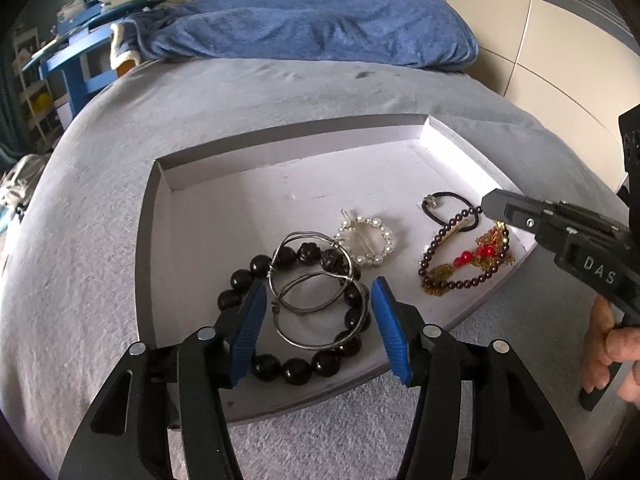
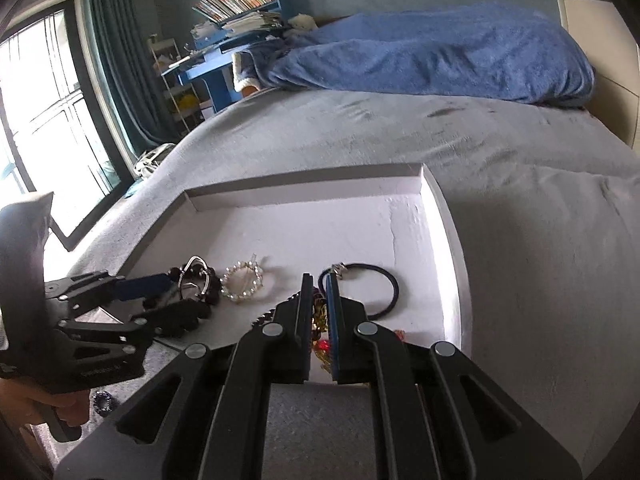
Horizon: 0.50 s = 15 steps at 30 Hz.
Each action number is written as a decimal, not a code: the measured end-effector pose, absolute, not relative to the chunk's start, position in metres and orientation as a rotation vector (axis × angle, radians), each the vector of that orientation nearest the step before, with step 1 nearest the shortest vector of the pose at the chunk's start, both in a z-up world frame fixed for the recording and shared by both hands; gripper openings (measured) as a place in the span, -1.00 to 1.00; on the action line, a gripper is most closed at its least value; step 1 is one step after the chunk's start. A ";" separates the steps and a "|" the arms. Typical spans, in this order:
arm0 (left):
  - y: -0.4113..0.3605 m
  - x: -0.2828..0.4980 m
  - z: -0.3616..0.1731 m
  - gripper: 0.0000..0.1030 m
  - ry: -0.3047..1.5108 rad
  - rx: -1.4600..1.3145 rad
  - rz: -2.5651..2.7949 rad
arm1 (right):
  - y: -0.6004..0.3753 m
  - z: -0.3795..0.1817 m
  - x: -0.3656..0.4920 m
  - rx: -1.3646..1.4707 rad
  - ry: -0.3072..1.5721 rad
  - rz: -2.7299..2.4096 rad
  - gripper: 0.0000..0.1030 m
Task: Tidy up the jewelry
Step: 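Carry the hoop into the tray with the left gripper and open while the right drops the red bracelet there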
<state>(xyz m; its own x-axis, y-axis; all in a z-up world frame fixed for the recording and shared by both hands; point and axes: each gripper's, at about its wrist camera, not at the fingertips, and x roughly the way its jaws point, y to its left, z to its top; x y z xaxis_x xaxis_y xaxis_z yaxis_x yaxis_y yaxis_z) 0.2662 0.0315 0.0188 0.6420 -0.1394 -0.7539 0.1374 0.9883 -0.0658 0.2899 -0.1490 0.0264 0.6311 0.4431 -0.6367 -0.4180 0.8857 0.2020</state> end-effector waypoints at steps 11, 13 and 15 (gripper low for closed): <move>0.030 0.259 0.032 0.39 0.807 -0.021 -0.172 | -0.150 0.026 0.284 0.048 0.734 0.475 -0.23; 0.032 0.255 0.037 0.42 0.787 -0.030 -0.166 | -0.150 0.028 0.279 0.032 0.717 0.466 -0.12; 0.035 0.249 0.043 0.60 0.760 -0.032 -0.148 | -0.151 0.030 0.272 0.026 0.701 0.461 -0.08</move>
<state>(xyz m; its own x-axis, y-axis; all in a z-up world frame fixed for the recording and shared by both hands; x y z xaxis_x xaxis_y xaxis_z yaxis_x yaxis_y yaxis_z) 0.2487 0.0349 0.0427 0.7150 -0.1449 -0.6840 0.1215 0.9891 -0.0826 0.2719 -0.1508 0.0301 0.6682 0.4171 -0.6160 -0.3998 0.8997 0.1755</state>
